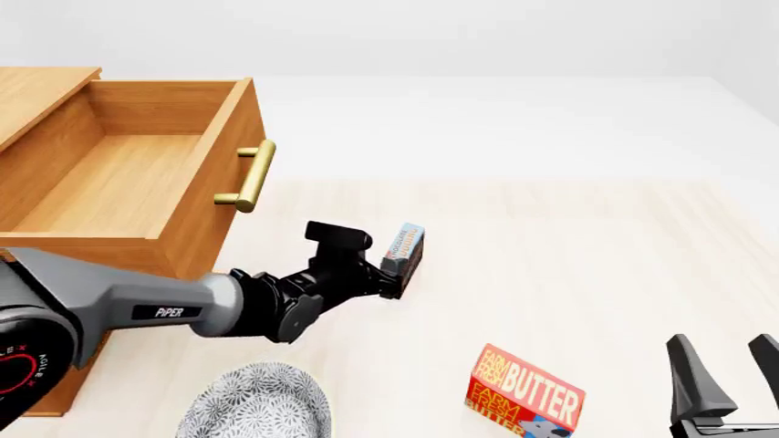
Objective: Put the chocolate pudding in the top drawer of the cabinet and close it.
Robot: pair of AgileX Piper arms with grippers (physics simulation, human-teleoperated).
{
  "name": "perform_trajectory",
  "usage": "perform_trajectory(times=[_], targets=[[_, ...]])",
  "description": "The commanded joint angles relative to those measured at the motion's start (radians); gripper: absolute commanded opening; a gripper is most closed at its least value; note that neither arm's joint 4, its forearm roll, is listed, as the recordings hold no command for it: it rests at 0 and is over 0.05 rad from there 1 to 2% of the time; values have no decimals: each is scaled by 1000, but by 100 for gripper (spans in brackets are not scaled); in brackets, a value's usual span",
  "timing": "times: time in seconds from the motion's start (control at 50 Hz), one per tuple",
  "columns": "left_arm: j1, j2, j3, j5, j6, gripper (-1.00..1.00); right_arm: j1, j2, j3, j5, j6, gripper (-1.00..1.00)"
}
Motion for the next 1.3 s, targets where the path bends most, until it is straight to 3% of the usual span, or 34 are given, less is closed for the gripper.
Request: perform_trajectory(times=[0.02,0.6,1.3], targets=[[-5,25,-23,2,-9,100,0,0,0,0,0,100],[-9,123,-104,14,-21,100,0,0,0,0,0,100],[-22,165,-123,-8,-39,100,1,3,-3,0,0,100]])
